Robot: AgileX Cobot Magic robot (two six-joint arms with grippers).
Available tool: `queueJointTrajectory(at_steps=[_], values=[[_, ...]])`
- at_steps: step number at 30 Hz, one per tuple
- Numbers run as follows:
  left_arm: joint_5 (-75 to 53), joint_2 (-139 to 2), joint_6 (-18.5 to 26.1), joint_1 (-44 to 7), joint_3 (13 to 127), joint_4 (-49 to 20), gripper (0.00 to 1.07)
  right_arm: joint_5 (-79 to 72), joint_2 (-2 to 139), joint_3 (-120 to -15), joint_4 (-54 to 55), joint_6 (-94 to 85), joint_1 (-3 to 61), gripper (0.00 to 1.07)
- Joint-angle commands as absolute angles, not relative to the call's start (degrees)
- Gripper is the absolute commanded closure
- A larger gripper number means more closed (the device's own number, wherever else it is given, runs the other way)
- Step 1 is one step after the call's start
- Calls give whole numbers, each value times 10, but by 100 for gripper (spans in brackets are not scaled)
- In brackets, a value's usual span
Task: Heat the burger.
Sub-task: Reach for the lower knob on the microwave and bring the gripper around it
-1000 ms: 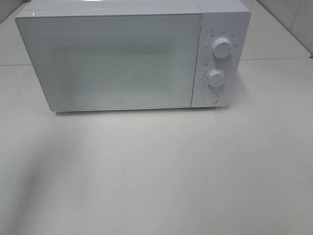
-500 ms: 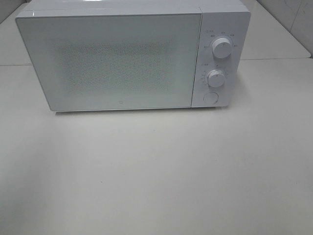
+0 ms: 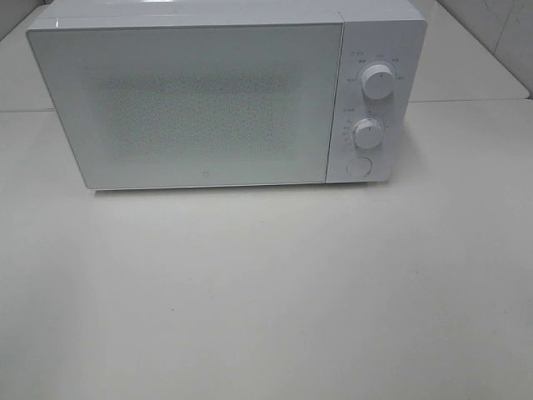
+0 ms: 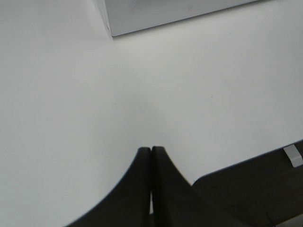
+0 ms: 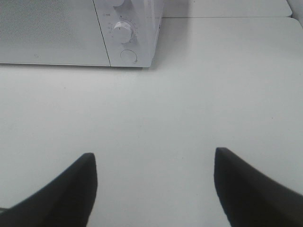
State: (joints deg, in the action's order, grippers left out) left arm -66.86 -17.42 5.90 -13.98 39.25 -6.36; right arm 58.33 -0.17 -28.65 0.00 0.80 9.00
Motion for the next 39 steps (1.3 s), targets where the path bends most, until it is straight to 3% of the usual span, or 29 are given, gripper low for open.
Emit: queueJointTrajectory(at_steps=[1,9,16,33,39], values=[[-662,-87,64,-139,367,-68,106,574,-17,-286,-4,0,88,41],[-665,20,68,-139,324,-62,106,574,-17,-286,-4,0,88,41],[-598,14,68,-138,288,-64,106,574,-17,-286,-4,0,88,41],[-598,14,66,-138,289,-62,106,571,-17,-289,-4,0,88,41],[-598,14,66,-138,289,-62,106,495,18,-303,-6,3,88,41]])
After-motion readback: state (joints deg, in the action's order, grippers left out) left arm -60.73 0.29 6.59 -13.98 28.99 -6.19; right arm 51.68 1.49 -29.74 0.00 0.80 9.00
